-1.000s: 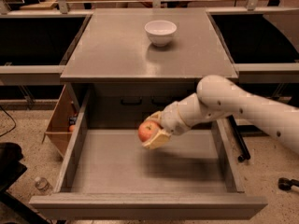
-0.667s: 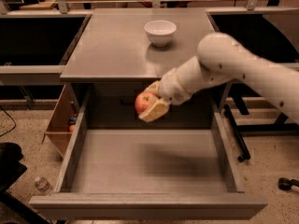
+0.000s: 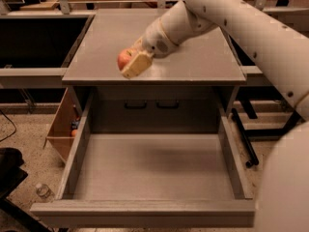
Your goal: Pick apple from top drawer and place on counter
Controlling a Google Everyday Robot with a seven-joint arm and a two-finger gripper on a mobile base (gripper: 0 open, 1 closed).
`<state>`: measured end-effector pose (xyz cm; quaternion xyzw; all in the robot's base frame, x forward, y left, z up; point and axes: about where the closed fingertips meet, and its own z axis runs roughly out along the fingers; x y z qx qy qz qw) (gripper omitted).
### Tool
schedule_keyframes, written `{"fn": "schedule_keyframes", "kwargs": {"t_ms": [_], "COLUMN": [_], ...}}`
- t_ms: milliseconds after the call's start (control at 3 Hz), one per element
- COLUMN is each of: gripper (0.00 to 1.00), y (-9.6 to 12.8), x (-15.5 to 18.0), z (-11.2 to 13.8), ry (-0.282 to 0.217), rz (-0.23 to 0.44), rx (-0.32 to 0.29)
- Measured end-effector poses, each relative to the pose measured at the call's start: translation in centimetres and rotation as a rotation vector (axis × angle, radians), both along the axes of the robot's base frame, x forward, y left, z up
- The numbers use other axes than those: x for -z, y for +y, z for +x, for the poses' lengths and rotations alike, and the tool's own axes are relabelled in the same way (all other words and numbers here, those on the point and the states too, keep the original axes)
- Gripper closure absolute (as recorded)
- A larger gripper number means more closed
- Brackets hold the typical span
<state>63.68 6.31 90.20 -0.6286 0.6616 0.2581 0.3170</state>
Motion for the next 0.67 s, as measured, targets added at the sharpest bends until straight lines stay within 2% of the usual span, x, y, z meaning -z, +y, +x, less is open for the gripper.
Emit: {"fn": "schedule_keyframes", "kwargs": {"t_ms": [333, 667], "gripper": [1.0, 1.0], "y": [4.8, 9.5], "x": [-4.3, -5.5], "z": [4.2, 8.3], "ry": [-0.03, -0.056], "rz": [0.088, 0.133], "rx": [0.033, 0.093]}}
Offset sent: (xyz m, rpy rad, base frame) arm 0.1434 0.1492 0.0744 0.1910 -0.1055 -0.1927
